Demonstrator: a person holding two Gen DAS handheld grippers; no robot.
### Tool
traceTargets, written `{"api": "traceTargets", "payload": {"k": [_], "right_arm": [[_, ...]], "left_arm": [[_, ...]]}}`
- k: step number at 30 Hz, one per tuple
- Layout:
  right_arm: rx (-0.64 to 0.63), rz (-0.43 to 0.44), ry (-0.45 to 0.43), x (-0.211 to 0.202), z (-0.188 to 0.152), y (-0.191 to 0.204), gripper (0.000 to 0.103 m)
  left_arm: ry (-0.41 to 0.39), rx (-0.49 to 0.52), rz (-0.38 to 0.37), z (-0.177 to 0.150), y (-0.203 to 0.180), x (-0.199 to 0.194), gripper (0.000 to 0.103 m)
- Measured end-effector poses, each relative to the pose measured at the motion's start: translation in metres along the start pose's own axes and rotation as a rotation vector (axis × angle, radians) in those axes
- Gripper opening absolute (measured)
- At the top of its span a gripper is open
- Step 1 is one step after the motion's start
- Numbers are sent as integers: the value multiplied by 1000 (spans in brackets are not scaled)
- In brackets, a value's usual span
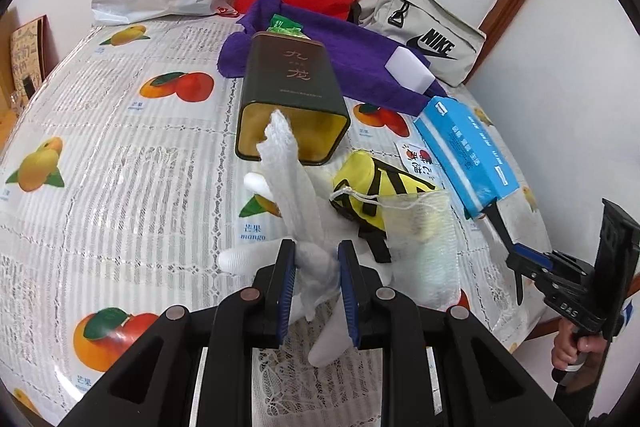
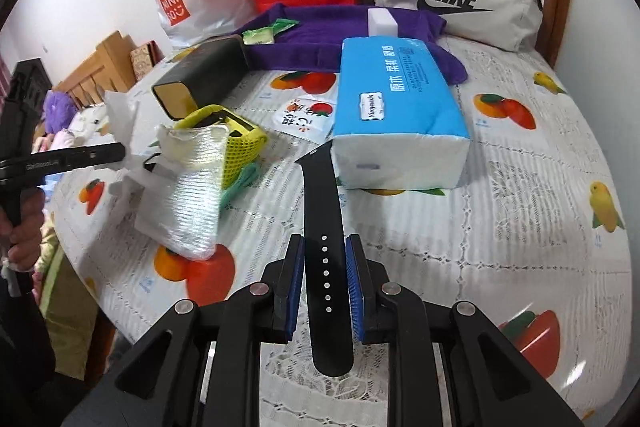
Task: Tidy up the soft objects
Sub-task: 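Carry the white glove and black strap toward the purple towel with both tools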
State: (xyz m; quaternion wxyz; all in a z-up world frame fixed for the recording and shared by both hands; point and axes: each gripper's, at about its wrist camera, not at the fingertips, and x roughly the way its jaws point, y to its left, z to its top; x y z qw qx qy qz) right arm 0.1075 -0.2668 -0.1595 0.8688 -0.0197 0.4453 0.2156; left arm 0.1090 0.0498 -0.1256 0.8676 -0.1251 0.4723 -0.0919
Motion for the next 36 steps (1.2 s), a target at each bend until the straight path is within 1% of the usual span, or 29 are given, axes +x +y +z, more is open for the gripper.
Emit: {"api": "traceTargets", "payload": {"k": [1, 5, 7, 9, 11, 14, 18, 19, 23, 29, 36], "right_arm": [[0, 17, -3, -2, 0, 0, 21], [-22, 41, -23, -13, 2, 4, 20], [-12, 60, -40, -22, 3, 1, 20], [5, 56, -58, -31, 4, -6, 20], [9, 32, -61, -35, 4, -13, 20], [8, 4, -47, -30, 1, -22, 20], [34, 21, -27, -16, 2, -31, 20], [34, 37, -19, -11, 4, -31, 20], [5, 30, -2, 1, 10, -26, 19], [5, 80, 4, 5, 16, -19, 17], [-9, 102, 22, 5, 20, -10, 17]], "left_arm": [[0, 5, 5, 2, -2, 0, 21], [6, 9, 8, 9, -6, 2, 21], [7, 11, 11, 13, -8, 2, 21], [9, 13, 15, 17, -9, 2, 21], [7, 19, 14, 20, -11, 1, 21], [2, 22, 8, 23, -13, 0, 21], [2, 19, 6, 28, -13, 0, 21], [4, 17, 7, 28, -13, 0, 21], [9, 11, 14, 30, -11, 2, 21], [9, -2, 14, 33, -7, 3, 21], [-3, 3, -7, 41, -7, -2, 21]]}}
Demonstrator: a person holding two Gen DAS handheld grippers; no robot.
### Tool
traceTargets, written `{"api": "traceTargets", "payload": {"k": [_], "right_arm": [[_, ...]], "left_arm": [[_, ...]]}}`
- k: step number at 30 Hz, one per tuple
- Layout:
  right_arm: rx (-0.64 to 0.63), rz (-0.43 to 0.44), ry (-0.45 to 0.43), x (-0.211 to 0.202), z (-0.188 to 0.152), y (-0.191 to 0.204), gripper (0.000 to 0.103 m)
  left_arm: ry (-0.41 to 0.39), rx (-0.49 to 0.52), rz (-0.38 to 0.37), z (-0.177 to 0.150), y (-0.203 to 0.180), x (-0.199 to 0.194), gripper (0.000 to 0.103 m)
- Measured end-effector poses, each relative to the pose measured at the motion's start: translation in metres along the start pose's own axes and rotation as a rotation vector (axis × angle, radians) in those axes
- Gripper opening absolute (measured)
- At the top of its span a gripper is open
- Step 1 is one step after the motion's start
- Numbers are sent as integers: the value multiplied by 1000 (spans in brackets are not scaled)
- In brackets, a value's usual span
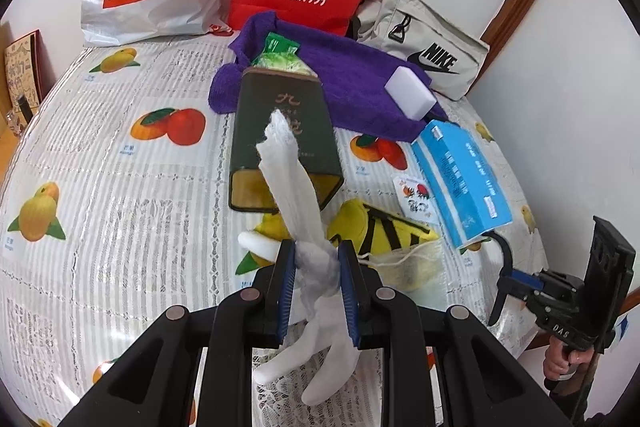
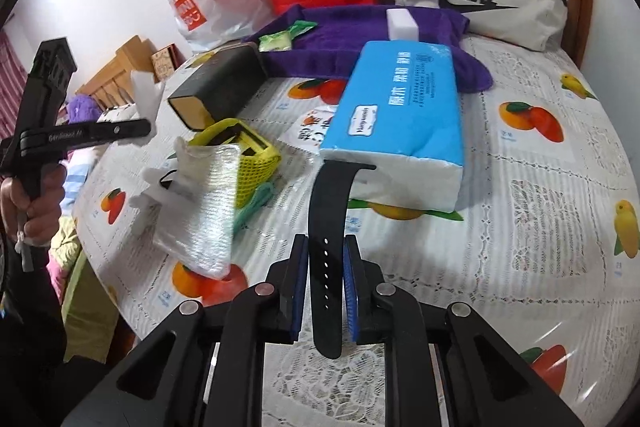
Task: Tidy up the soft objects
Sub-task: 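Carry the white glove and black strap toward the purple towel with both tools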
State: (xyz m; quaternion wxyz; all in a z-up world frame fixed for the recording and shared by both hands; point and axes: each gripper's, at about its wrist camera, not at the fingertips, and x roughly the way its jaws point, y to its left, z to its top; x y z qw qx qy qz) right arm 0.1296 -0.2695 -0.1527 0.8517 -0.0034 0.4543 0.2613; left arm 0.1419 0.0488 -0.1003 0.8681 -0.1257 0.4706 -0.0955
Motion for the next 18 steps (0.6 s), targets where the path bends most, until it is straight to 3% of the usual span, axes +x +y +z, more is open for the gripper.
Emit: {"api": "traceTargets", "payload": {"k": [5, 10, 13, 16, 18], "right_arm": [[-8, 48, -16, -12, 9, 10, 9], [-21, 57, -37, -14, 28, 14, 9], [-19, 33, -7, -7, 32, 10, 9], [7, 66, 34, -1, 24, 3, 11], [23, 59, 79, 9, 17, 3, 18]], "left_arm": [[-24, 21, -12, 12, -5, -8, 21], [-34, 33, -16, 26, -8, -9, 21], [-34, 36, -25, 29, -7, -8, 21], [-25, 35, -34, 28, -6, -4, 21], [-12, 30, -36, 26, -4, 1, 21]]}}
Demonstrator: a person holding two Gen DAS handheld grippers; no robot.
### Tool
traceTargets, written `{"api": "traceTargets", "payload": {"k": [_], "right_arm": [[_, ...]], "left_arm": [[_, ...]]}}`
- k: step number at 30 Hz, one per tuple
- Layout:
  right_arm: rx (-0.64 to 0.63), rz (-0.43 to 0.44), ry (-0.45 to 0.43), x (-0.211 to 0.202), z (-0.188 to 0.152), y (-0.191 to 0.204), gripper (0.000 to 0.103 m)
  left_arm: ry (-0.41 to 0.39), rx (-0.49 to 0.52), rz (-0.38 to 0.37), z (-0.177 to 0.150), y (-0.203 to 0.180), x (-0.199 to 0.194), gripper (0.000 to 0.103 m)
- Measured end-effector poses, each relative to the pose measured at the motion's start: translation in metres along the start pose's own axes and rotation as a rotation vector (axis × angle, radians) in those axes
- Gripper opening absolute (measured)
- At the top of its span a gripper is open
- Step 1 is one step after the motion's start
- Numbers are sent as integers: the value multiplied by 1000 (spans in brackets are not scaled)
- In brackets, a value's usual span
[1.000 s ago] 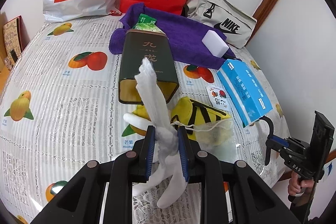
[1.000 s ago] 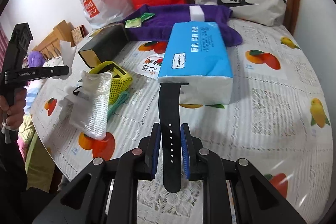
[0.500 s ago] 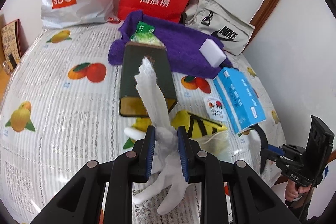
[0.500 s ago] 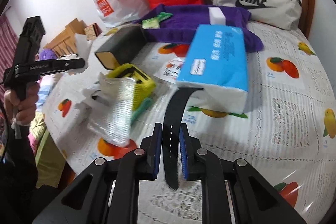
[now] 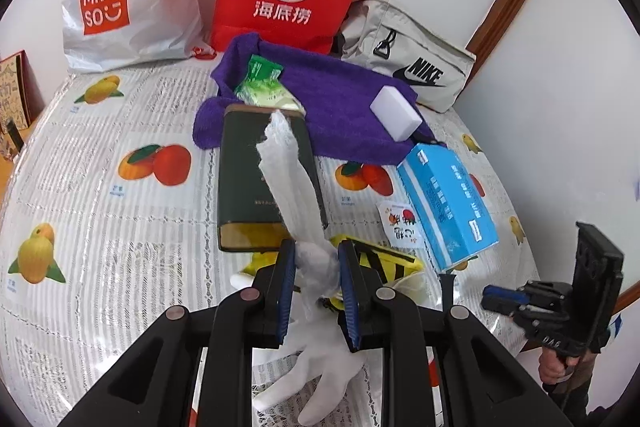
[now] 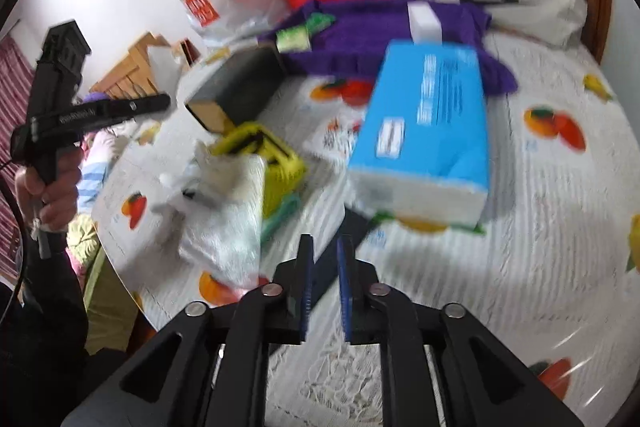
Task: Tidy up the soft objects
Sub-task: 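Carry the white glove and black strap toward the purple towel with both tools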
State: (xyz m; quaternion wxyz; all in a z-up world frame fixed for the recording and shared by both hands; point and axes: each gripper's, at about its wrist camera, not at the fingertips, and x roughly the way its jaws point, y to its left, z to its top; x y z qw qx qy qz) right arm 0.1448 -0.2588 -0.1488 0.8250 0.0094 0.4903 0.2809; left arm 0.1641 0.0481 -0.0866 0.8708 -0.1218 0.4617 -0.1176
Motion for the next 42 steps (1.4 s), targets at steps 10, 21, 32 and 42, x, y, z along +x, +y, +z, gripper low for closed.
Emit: {"api": "traceTargets", "payload": {"k": [10, 21, 32, 42], "right_arm": [[58, -156, 38, 41, -16, 23, 40], [2, -280, 67, 35, -26, 26, 39], [-1, -299, -21, 36, -32, 36, 22], [-1, -309, -62, 41, -32, 38, 21]], "left_arm": [[18, -19, -27, -11, 8, 5, 21], [12, -30, -76, -20, 12, 4, 21], [16, -24, -93, -23, 7, 3, 21], [24, -15, -89, -25, 3, 4, 21]]}}
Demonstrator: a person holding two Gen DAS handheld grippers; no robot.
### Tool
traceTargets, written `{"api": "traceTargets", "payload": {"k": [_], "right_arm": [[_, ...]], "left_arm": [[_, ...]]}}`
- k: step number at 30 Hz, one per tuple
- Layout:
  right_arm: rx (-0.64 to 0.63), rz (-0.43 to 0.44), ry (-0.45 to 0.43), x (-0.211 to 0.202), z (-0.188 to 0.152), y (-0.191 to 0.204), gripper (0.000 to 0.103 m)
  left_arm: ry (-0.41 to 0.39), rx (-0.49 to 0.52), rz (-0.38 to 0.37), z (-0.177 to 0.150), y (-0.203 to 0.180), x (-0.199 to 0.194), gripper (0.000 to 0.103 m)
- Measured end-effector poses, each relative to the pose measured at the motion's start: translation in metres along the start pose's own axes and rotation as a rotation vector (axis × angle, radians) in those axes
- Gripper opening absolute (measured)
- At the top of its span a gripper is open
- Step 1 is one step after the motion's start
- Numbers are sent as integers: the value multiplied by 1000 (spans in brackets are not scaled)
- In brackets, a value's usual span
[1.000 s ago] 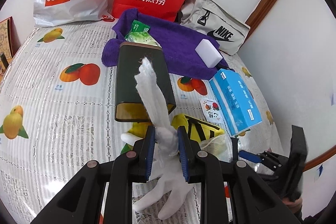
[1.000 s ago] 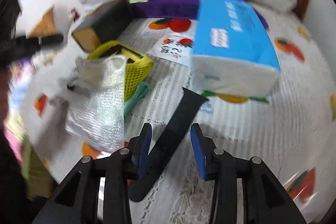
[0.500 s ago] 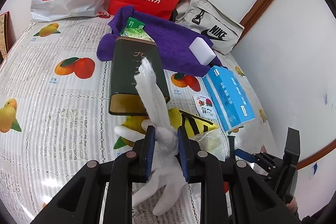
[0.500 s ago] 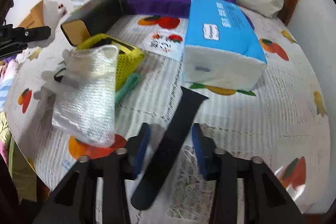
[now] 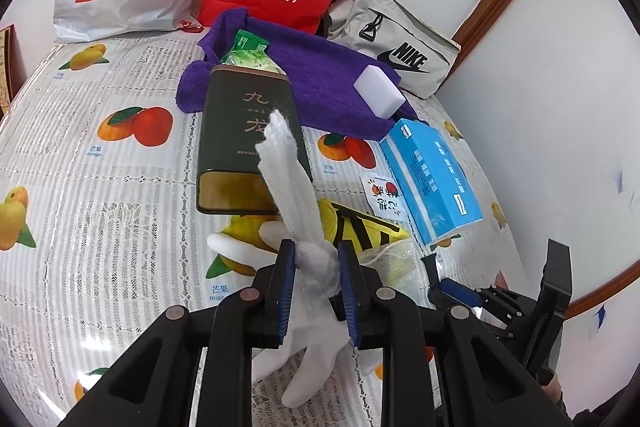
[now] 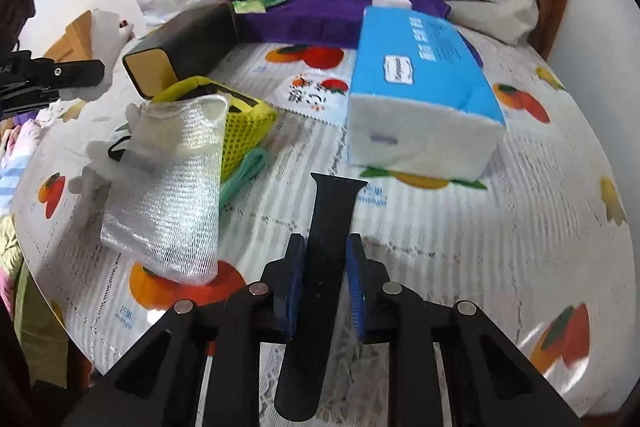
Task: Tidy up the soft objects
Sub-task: 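Carry the white glove and black strap toward the purple towel with both tools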
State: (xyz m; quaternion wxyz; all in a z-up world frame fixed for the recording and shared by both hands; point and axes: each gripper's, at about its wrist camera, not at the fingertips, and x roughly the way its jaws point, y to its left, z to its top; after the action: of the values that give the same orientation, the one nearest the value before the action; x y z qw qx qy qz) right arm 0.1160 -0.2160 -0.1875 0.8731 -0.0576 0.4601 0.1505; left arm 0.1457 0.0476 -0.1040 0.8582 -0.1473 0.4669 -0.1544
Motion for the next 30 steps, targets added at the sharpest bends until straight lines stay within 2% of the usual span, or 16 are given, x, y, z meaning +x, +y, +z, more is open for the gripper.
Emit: {"api": "traceTargets", "payload": {"k": [5, 12, 20, 27, 30], "right_arm": [[70, 109, 0, -11, 7, -17, 21], [60, 151, -27, -40, 14, -17, 21], [35, 146, -120, -73, 44, -33, 21], [16, 96, -177, -72, 81, -55, 21], [9, 100, -194, -67, 97, -62, 21]], "left_arm": [[-7, 4, 2, 1, -2, 0, 21], [-11, 7, 15, 8, -4, -1, 21], [-20, 9, 41, 23, -4, -2, 21], [-29, 7, 88, 46, 1, -1, 21], [-35, 9, 97, 59, 1, 3, 21]]}}
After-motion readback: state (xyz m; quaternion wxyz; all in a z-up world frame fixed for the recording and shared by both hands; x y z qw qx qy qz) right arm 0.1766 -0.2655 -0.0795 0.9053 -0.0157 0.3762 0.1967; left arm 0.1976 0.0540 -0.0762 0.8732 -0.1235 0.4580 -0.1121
